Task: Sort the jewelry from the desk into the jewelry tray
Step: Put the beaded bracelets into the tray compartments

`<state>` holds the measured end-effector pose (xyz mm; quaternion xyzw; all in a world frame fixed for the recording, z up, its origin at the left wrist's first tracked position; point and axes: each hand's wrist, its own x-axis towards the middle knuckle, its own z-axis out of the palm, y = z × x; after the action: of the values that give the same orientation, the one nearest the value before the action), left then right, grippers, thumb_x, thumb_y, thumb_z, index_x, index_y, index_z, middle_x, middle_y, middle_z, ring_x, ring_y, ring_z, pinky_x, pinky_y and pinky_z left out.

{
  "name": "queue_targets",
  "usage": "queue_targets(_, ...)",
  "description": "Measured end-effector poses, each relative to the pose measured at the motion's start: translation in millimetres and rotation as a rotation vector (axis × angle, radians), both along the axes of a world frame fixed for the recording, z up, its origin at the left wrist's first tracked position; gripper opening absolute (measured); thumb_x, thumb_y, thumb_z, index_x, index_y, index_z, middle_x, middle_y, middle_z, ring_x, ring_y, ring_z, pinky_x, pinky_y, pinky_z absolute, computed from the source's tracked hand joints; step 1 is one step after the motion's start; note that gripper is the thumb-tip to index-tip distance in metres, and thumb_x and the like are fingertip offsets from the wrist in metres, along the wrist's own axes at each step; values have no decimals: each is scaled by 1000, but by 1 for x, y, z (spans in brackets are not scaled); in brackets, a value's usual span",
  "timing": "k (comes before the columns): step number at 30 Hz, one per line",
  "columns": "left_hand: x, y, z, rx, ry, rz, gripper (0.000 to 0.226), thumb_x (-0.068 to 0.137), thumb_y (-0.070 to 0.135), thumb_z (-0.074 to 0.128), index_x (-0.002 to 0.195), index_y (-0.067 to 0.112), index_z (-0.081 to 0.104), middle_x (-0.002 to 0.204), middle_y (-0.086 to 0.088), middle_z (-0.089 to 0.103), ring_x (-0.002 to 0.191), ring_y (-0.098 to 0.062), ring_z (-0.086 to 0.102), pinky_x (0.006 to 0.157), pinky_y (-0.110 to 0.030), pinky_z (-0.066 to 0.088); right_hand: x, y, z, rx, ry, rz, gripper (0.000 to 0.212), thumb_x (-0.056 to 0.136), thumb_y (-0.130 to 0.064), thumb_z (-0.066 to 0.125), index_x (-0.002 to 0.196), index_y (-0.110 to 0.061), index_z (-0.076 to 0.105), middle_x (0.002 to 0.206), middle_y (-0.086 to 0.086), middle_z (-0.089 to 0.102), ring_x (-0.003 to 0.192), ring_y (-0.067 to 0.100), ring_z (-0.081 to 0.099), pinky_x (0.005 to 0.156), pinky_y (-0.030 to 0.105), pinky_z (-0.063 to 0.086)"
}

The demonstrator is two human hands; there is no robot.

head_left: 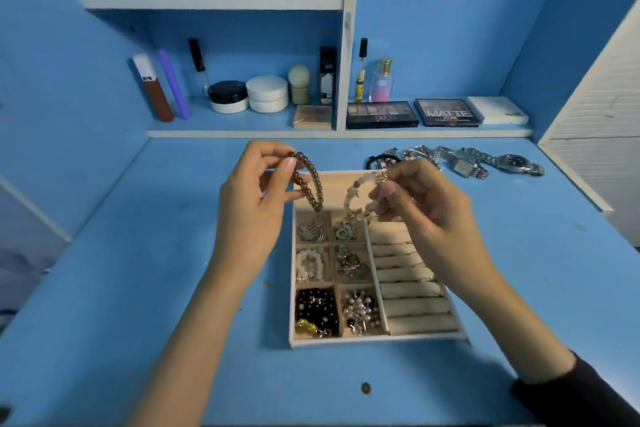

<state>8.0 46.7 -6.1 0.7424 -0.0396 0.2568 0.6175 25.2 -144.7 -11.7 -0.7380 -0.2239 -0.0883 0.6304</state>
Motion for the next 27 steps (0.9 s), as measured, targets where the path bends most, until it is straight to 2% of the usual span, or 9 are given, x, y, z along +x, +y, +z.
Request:
queue_targets(7,4,6,-17,-135,1,15,11,94,12,49,92,22,53,93,-13,62,89,-28,65,74,-35,56,-3,11,0,-177,51,-33,5,90,-6,55,86,-8,57,72,9,69,65,23,64,67,48,53)
queue_targets(10,5,7,-21,-167,0,-2,10,94,12,49,93,21,54,94,-14,62,90,-28,65,74,-33,56,-1,13,0,-238,107,-83,7,89,-7,57,83,-9,58,68,5,70,60,19,64,66,47,54)
queue_targets(12,7,7,-23,-187,-2,-12,11,94,11,49,92,21,54,93,-12,62,89,-29,65,73,-31,56,2,13,0,-326,101,-134,10,85,-6,60,77,-13,61,62,1,68,59,20,62,63,42,53)
queue_targets(15,8,7,-23,-194,-2,-21,11,94,11,49,92,21,54,93,-12,62,88,-29,65,72,-30,55,5,13,2,-509,20,-201,11,81,-6,62,73,-12,63,61,2,66,62,19,63,61,32,50)
queue_targets(20,9,9,-25,-191,1,-19,12,93,13,51,91,24,55,93,-10,64,87,-29,65,73,-35,57,6,17,2,-822,-204,-206,12,82,-14,61,73,-7,64,67,10,60,61,28,55,57,34,45)
queue_targets(23,9,9,-26,-179,8,-19,12,93,13,51,91,24,54,92,-8,64,86,-27,66,73,-36,57,6,23,2,-968,-342,-154,12,83,-6,61,71,-5,64,66,7,56,67,26,48,55,32,40)
queue_targets(27,10,9,-26,-167,6,-15,13,93,12,51,91,24,54,94,-11,64,86,-27,66,73,-36,57,6,28,9,-1070,-317,-87,16,86,-12,56,88,-11,72,79,2,53,79,25,54,62,29,37)
